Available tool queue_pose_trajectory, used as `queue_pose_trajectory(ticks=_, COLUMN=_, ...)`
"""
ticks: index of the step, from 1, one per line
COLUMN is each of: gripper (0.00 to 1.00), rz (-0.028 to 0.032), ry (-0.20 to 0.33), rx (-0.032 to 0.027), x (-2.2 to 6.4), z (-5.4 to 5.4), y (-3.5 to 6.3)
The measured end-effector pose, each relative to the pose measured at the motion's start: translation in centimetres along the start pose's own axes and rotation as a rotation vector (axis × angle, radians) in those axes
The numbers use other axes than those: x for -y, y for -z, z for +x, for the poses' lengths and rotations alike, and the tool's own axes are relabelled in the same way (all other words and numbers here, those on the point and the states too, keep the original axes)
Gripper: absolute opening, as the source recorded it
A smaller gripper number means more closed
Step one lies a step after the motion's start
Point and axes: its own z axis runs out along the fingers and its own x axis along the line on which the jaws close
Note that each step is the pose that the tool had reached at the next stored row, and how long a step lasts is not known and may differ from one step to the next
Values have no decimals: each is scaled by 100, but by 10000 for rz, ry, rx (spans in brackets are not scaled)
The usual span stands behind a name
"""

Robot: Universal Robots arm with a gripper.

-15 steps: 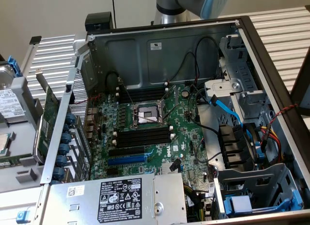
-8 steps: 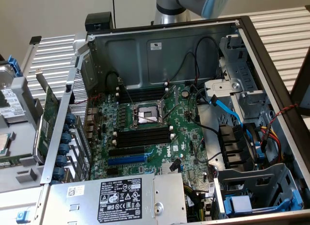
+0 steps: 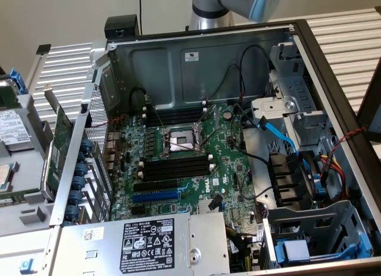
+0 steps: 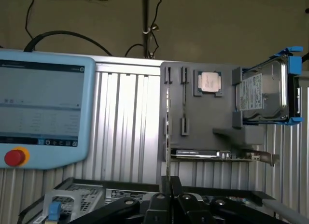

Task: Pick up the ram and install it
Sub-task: 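Pick up the ram and move it above insertion slot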

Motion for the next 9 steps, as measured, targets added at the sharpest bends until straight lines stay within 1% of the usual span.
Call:
queue_pose_trajectory(ticks=3, gripper=12, rz=-30, ry=2, rx=1, x=112, z=1, y=78)
queue_pose_trajectory(ticks=5, gripper=12, rz=-59, ry=7, rx=2, x=182, z=3, y=105)
queue_pose_trajectory(ticks=7, gripper=12, rz=-103, ry=12, rx=4, x=246, z=5, y=123)
queue_pose_trajectory(ticks=9, gripper=12, rz=-162, ry=16, rx=6, x=312, z=7, y=137)
